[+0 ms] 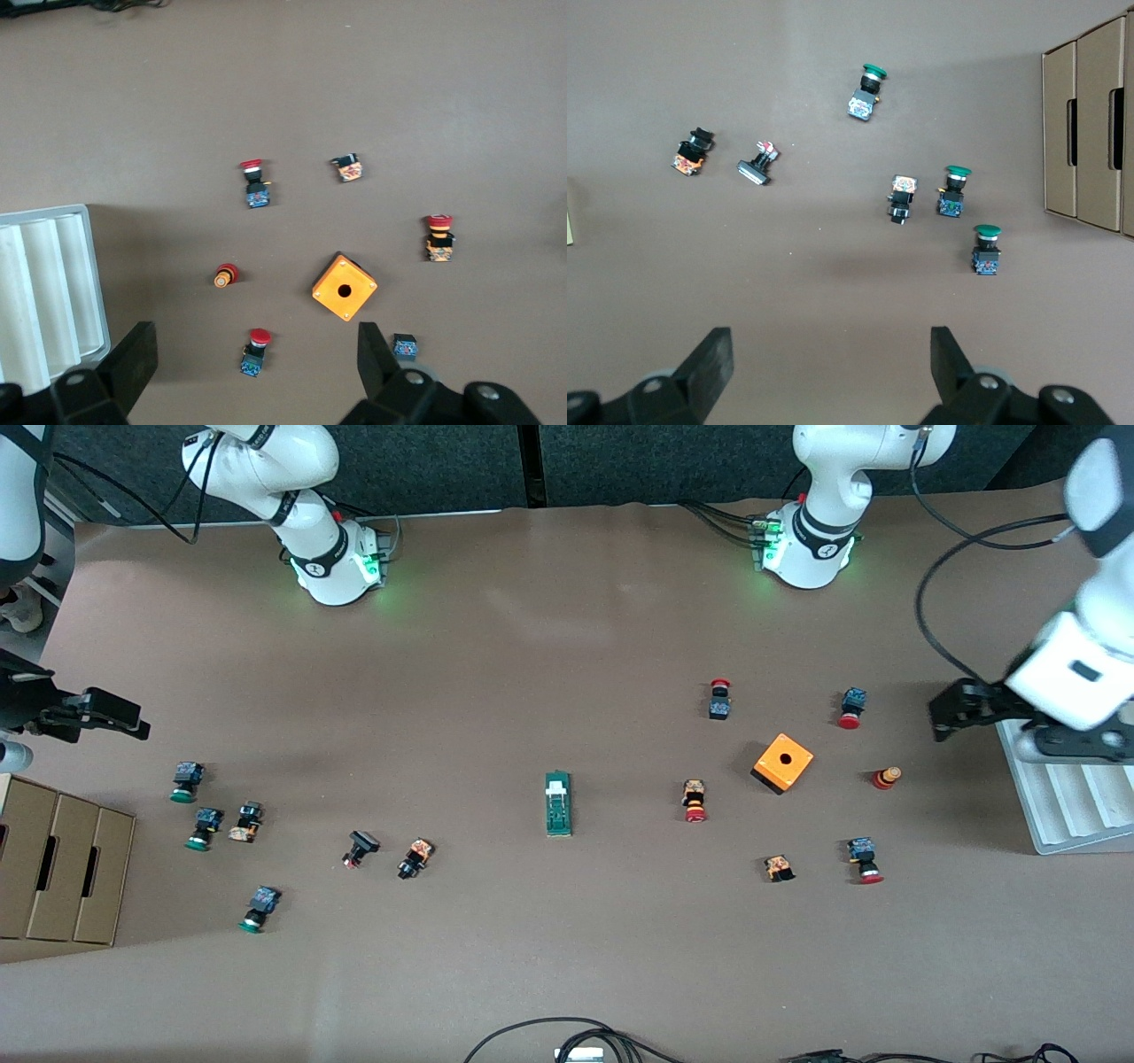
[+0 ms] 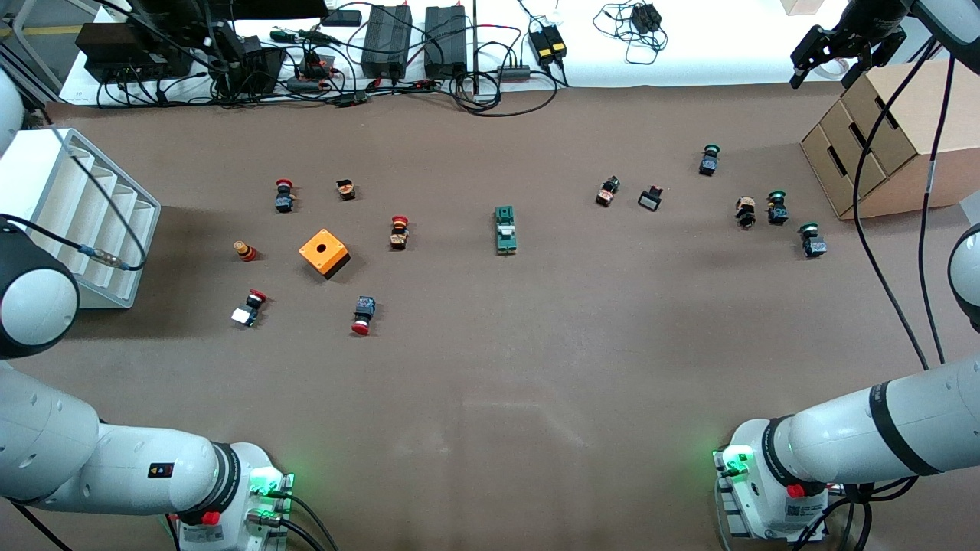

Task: Close load switch with both arms
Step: 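Move the left gripper over the green load switch and grasp its body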

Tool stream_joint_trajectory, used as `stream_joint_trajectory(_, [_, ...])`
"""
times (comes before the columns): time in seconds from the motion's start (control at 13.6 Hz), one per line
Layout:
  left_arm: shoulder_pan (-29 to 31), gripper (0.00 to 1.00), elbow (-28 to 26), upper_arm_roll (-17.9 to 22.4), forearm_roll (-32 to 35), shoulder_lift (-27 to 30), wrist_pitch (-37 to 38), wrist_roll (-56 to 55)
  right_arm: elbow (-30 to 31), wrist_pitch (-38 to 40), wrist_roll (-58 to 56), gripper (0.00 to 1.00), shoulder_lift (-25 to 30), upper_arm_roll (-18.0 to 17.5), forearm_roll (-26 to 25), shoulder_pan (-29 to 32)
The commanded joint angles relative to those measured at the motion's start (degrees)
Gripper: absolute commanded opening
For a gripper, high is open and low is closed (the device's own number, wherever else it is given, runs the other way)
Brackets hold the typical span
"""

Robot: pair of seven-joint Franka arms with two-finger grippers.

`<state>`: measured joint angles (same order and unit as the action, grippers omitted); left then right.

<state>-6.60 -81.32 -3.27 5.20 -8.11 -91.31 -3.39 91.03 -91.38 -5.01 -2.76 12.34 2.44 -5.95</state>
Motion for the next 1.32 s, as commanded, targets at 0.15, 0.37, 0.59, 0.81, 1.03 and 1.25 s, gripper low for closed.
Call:
stream_joint_trajectory(0.15, [-5.1,1.00,1.0,-0.1,2.0,0.4,0.4,0.9,-0.6,0.0,0.1,0.99,0.0,0.1,-1.1,-0.3])
stream_joint_trajectory(0.37, [-7.5,1.00,0.2,-0.4,2.0,0.5,1.1,0.8,-0.6,-0.1,0.1,0.99,0.0,0.1,-1.0,-0.3])
stream_joint_trajectory(0.59, [-9.1,1.00,0.7,-0.6,2.1,-0.1,1.1,0.8,-0.6,0.0,0.1,0.99,0.0,0.1,-1.0,-0.2])
stream_joint_trajectory(0.81, [-10.4,1.00,0.9,-0.6,1.9,0.1,0.8,0.9,-0.6,-0.1,0.1,0.99,0.0,0.1,-1.0,-0.3])
stream_joint_trajectory(1.03, [-10.5,1.00,0.9,-1.4,1.9,0.0,-1.6,0.9,-0.6,0.0,0.1,0.99,0.0,0.1,-0.9,-0.3])
stream_joint_trajectory(1.25, [-14.7,1.00,0.3,-1.4,2.4,-0.2,-6.8,-0.3,-0.6,-0.1,0.1,0.99,0.0,0.1,-0.9,-0.3])
